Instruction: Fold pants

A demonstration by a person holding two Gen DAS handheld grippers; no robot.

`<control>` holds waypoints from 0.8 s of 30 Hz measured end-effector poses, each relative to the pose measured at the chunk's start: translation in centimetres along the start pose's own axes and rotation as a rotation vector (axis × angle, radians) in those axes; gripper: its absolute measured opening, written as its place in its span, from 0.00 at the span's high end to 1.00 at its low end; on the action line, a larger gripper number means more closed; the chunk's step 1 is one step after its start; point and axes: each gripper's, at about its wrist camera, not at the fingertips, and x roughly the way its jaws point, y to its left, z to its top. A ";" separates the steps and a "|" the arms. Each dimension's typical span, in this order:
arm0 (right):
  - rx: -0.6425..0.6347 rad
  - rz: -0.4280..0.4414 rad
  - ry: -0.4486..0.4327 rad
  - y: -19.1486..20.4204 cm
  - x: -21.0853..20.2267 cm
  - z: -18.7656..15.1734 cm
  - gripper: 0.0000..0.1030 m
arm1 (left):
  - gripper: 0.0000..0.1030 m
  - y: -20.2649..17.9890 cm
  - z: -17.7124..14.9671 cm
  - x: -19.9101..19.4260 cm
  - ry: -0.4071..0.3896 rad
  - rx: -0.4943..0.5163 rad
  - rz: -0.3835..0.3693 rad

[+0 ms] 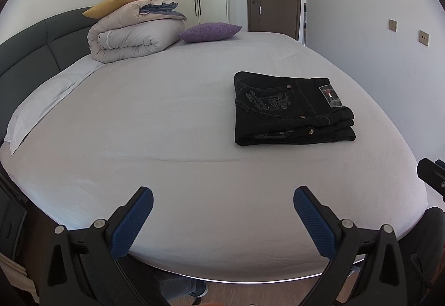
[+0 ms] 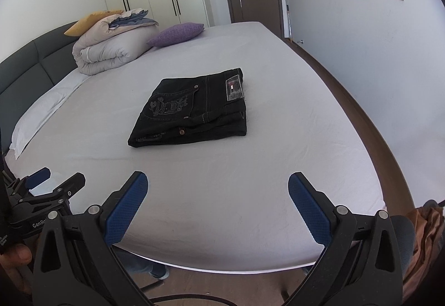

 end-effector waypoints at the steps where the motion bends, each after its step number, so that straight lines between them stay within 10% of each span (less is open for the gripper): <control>1: 0.000 0.002 0.003 0.0 0.2 0.0 0.00 | 0.00 0.1 -0.1 0.2 0.003 -0.002 0.002; 24: 0.019 -0.002 0.052 0.9 2.8 0.0 0.00 | 0.00 0.5 -0.3 0.9 0.025 -0.017 0.001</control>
